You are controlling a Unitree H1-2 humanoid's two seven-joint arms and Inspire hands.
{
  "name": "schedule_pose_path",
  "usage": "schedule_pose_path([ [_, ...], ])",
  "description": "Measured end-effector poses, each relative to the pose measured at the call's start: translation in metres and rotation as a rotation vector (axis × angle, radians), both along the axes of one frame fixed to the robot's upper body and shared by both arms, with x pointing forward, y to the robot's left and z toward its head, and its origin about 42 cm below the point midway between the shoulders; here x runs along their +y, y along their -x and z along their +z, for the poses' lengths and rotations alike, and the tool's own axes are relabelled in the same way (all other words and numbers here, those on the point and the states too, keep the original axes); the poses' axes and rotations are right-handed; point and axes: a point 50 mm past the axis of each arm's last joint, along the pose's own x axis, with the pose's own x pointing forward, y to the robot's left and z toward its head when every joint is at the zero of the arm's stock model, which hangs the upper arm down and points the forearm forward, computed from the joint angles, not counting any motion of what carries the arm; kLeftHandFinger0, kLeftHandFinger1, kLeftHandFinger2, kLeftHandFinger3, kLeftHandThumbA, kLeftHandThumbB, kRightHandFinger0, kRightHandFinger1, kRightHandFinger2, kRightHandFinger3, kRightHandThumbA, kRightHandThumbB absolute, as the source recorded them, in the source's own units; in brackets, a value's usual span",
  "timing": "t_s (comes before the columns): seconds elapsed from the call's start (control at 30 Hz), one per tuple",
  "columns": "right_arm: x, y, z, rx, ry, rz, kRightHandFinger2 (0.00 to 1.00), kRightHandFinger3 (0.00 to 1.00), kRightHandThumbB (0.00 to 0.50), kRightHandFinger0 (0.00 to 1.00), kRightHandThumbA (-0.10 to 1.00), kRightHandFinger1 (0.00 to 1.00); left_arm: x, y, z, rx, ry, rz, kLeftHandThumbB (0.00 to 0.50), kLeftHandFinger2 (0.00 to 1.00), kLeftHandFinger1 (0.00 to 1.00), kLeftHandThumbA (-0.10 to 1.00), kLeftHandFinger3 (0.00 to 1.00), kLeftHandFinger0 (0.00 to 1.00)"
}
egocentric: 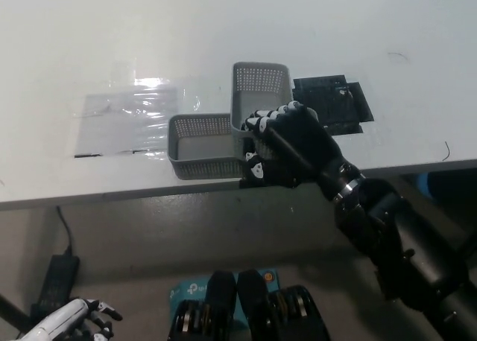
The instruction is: The robot uses its right hand to pick up the grey box kept on the middle on the desk and place it on top of another box next to it in a right angle
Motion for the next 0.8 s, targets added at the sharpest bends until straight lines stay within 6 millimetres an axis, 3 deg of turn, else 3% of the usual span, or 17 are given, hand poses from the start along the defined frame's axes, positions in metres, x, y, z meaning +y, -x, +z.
schedule_pose_path([
  [0.03, 0.001, 0.000, -0.002, -0.005, 0.017, 0.004, 0.89, 0.76, 0.004, 0.00, -0.10, 0.42, 0.000, 0.000, 0.000, 0.000, 0.000, -0.001, 0.342, 0.57, 0.42, 0.33, 0.69, 0.38],
  [0.07, 0.001, 0.001, -0.007, -0.002, 0.040, 0.008, 0.82, 0.83, 0.000, 0.00, -0.10, 0.40, 0.000, -0.001, 0.000, -0.001, -0.001, -0.002, 0.331, 0.55, 0.41, 0.29, 0.68, 0.37],
  [0.1, 0.002, 0.003, -0.009, -0.001, 0.055, 0.009, 0.73, 0.77, 0.000, 0.00, -0.10, 0.35, 0.000, 0.000, 0.000, 0.000, 0.000, -0.002, 0.335, 0.54, 0.39, 0.30, 0.68, 0.35],
  [0.13, 0.002, 0.003, -0.010, -0.002, 0.070, 0.008, 0.73, 0.80, 0.000, 0.00, -0.10, 0.37, 0.000, -0.001, 0.000, 0.000, 0.000, -0.002, 0.343, 0.53, 0.39, 0.32, 0.68, 0.35],
  [0.17, 0.002, 0.003, -0.011, -0.003, 0.079, 0.007, 0.66, 0.79, 0.000, 0.03, -0.10, 0.37, 0.000, -0.001, 0.000, 0.000, 0.000, -0.002, 0.346, 0.53, 0.39, 0.32, 0.68, 0.35],
  [0.23, 0.002, 0.005, -0.010, -0.011, 0.106, 0.006, 0.63, 0.85, 0.000, 0.14, -0.06, 0.46, -0.001, -0.001, 0.000, -0.001, -0.001, -0.003, 0.339, 0.54, 0.39, 0.32, 0.68, 0.36],
  [0.27, 0.002, 0.005, -0.009, -0.013, 0.117, 0.005, 0.63, 0.93, 0.002, 0.22, 0.03, 0.53, -0.001, -0.001, 0.000, -0.001, -0.001, -0.003, 0.343, 0.54, 0.40, 0.33, 0.69, 0.36],
  [0.3, 0.002, 0.006, -0.008, -0.016, 0.127, 0.006, 0.58, 0.95, 0.000, 0.23, 0.06, 0.50, -0.001, -0.001, 0.000, -0.001, -0.001, -0.004, 0.343, 0.54, 0.40, 0.33, 0.69, 0.37],
  [0.37, 0.003, 0.007, -0.009, -0.019, 0.155, 0.005, 0.70, 1.00, 0.075, 0.40, 0.12, 0.60, -0.001, -0.001, 0.000, -0.001, -0.003, -0.006, 0.338, 0.57, 0.43, 0.33, 0.68, 0.39],
  [0.4, 0.003, 0.008, -0.010, -0.022, 0.167, 0.006, 0.71, 1.00, 0.080, 0.42, 0.13, 0.61, -0.001, -0.001, 0.000, -0.001, -0.003, -0.006, 0.337, 0.57, 0.43, 0.33, 0.68, 0.39],
  [0.43, 0.003, 0.009, -0.012, -0.025, 0.176, 0.007, 0.89, 1.00, 0.087, 0.55, 0.17, 0.78, -0.001, -0.001, 0.000, -0.001, -0.003, -0.006, 0.343, 0.58, 0.43, 0.32, 0.68, 0.39],
  [0.5, 0.004, 0.012, -0.013, -0.031, 0.183, 0.010, 0.99, 1.00, 0.091, 0.63, 0.19, 0.89, -0.001, -0.001, 0.000, -0.001, -0.004, -0.006, 0.346, 0.57, 0.42, 0.33, 0.69, 0.39],
  [0.57, 0.004, 0.016, -0.014, -0.042, 0.188, 0.014, 1.00, 1.00, 0.135, 0.67, 0.17, 0.98, -0.001, -0.001, 0.000, -0.002, -0.004, -0.006, 0.346, 0.57, 0.42, 0.33, 0.70, 0.38],
  [0.67, 0.003, 0.021, -0.017, -0.057, 0.197, 0.017, 1.00, 1.00, 0.178, 0.72, 0.17, 1.00, -0.001, -0.001, 0.000, -0.002, -0.004, -0.006, 0.338, 0.57, 0.42, 0.32, 0.70, 0.38],
  [0.73, 0.002, 0.023, -0.018, -0.067, 0.206, 0.017, 1.00, 1.00, 0.220, 0.83, 0.19, 1.00, -0.001, -0.001, 0.000, -0.002, -0.004, -0.006, 0.341, 0.58, 0.43, 0.33, 0.69, 0.40],
  [0.8, 0.002, 0.027, -0.017, -0.077, 0.209, 0.020, 1.00, 1.00, 0.266, 0.96, 0.25, 1.00, -0.001, -0.001, 0.000, -0.001, -0.003, -0.006, 0.343, 0.54, 0.38, 0.32, 0.68, 0.35],
])
